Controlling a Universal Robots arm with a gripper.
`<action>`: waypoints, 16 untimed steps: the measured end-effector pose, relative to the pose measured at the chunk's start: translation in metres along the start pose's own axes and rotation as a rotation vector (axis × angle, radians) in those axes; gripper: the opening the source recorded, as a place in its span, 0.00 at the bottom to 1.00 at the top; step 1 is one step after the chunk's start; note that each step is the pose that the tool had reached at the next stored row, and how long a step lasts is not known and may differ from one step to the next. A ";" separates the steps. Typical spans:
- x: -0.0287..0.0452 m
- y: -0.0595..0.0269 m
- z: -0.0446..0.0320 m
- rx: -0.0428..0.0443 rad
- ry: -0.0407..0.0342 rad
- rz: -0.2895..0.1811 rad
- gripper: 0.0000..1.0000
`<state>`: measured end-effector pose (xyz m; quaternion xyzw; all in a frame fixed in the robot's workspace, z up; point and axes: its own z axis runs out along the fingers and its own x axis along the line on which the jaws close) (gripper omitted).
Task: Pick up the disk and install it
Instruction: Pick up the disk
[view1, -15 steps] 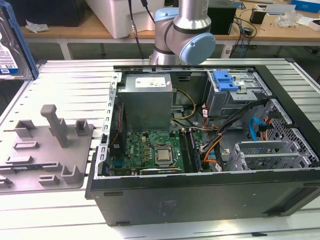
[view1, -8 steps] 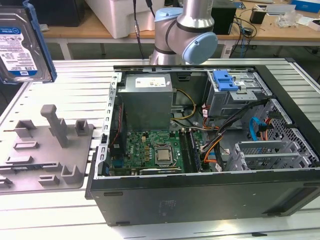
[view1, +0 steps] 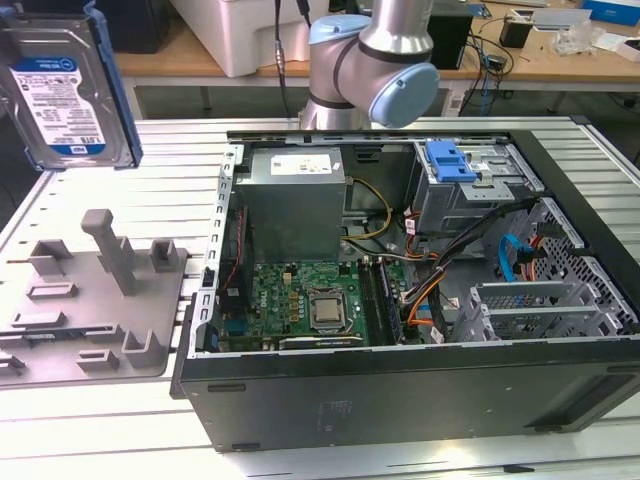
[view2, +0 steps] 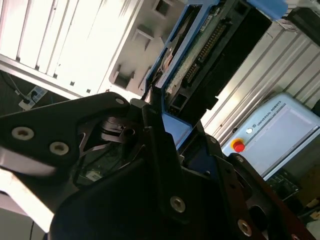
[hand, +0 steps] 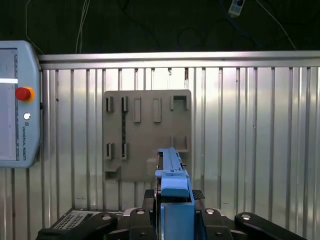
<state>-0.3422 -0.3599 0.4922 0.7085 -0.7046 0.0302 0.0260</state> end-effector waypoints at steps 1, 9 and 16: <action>0.0010 -0.0038 0.0000 -0.0001 0.0000 0.000 0.36; 0.0145 -0.0447 0.0005 -0.0031 -0.0001 0.000 0.36; 0.0249 -0.0762 0.0006 -0.0061 -0.0001 0.000 0.36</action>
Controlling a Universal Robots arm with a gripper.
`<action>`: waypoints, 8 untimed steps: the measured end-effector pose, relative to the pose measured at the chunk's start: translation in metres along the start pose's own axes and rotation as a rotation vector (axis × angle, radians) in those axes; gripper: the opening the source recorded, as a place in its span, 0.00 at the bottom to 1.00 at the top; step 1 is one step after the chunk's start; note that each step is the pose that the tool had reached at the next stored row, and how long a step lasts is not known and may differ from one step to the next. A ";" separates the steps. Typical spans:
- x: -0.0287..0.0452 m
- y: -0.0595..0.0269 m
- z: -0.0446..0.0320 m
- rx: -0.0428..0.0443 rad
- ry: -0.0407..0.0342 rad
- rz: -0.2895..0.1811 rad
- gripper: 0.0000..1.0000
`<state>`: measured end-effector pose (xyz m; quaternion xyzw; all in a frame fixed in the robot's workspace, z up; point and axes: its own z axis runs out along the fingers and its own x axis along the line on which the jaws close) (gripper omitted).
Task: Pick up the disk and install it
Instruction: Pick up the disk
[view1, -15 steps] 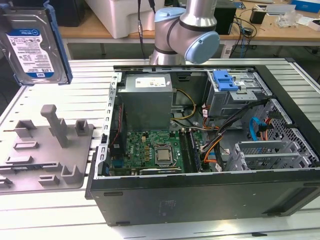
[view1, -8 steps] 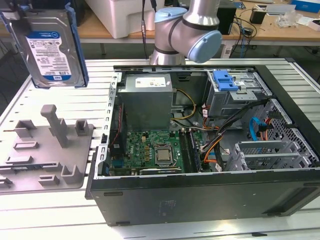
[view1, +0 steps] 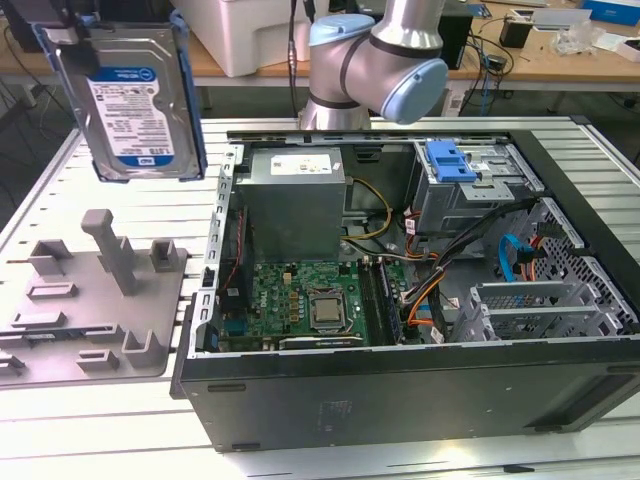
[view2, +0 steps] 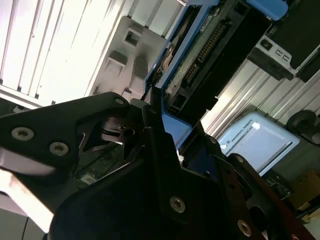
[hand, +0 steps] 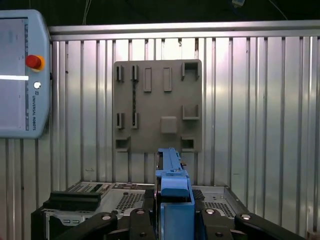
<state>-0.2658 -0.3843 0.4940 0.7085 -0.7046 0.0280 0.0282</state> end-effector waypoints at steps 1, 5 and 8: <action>0.0012 -0.0038 0.0000 -0.0004 0.0000 0.000 0.36; 0.0064 -0.0196 -0.0002 -0.0022 0.0000 0.000 0.36; 0.0108 -0.0326 -0.0002 -0.0038 0.0001 0.000 0.36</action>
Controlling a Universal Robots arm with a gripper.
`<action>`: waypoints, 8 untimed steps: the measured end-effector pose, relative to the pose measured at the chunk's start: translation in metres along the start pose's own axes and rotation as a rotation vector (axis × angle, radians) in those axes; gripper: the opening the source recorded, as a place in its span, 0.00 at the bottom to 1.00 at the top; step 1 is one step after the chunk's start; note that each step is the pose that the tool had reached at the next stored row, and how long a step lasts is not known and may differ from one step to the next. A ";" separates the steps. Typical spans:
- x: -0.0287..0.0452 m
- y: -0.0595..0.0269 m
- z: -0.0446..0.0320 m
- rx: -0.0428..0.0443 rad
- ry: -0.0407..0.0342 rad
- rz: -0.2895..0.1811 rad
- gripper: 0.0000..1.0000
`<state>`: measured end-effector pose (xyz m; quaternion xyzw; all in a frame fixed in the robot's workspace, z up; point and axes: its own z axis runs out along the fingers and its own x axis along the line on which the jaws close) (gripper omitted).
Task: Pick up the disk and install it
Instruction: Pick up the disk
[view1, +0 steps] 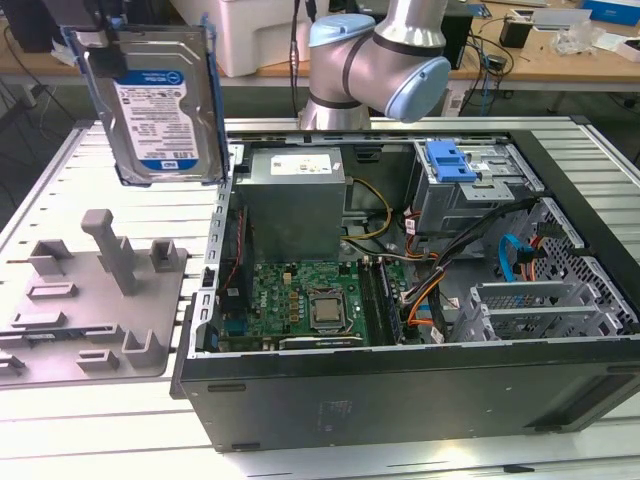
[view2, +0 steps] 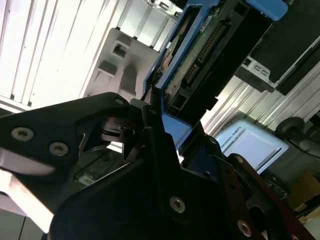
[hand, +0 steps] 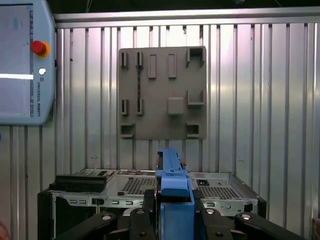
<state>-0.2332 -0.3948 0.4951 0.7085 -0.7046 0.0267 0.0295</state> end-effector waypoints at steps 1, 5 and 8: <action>0.0020 -0.0058 0.0000 -0.0008 -0.0001 0.000 0.36; 0.0102 -0.0293 0.0001 -0.0046 -0.0001 0.000 0.36; 0.0142 -0.0406 0.0000 -0.0064 -0.0002 -0.001 0.36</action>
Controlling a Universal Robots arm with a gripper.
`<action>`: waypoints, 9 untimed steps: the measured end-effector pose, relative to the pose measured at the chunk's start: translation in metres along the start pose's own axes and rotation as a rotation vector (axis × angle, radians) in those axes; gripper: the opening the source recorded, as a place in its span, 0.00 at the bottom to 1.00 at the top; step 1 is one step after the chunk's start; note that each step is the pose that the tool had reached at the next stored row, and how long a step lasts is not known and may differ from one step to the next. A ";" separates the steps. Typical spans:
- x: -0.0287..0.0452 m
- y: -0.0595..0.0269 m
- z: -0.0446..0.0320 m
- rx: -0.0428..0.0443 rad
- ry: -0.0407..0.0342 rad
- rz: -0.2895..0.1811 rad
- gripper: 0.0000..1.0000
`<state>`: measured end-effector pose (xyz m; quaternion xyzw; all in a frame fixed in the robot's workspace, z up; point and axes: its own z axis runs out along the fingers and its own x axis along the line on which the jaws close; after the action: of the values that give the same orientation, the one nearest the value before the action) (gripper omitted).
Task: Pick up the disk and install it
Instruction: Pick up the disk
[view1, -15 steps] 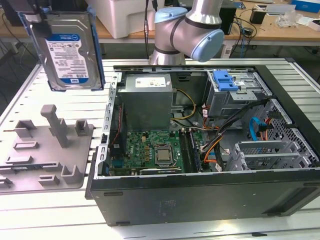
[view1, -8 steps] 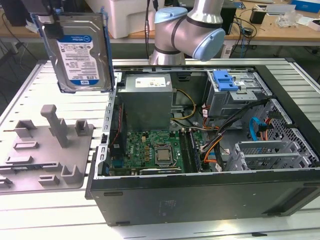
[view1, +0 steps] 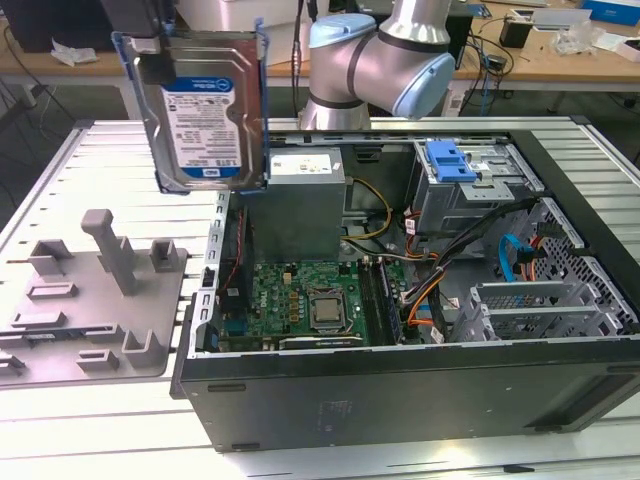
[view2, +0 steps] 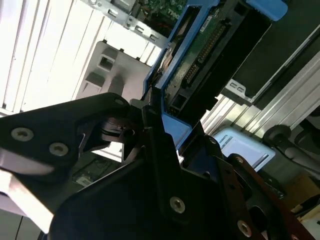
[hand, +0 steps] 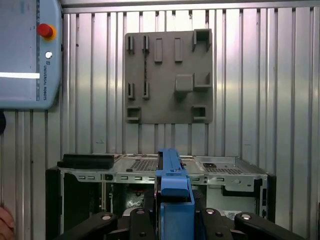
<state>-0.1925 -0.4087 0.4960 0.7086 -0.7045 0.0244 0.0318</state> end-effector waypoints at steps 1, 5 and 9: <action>0.0023 -0.0066 -0.0002 -0.0012 0.0001 0.000 0.36; 0.0087 -0.0249 -0.0003 -0.0048 0.0001 0.000 0.36; 0.0166 -0.0480 -0.0002 -0.0096 0.0000 -0.001 0.36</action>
<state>-0.1444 -0.4250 0.4970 0.7088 -0.7042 0.0210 0.0352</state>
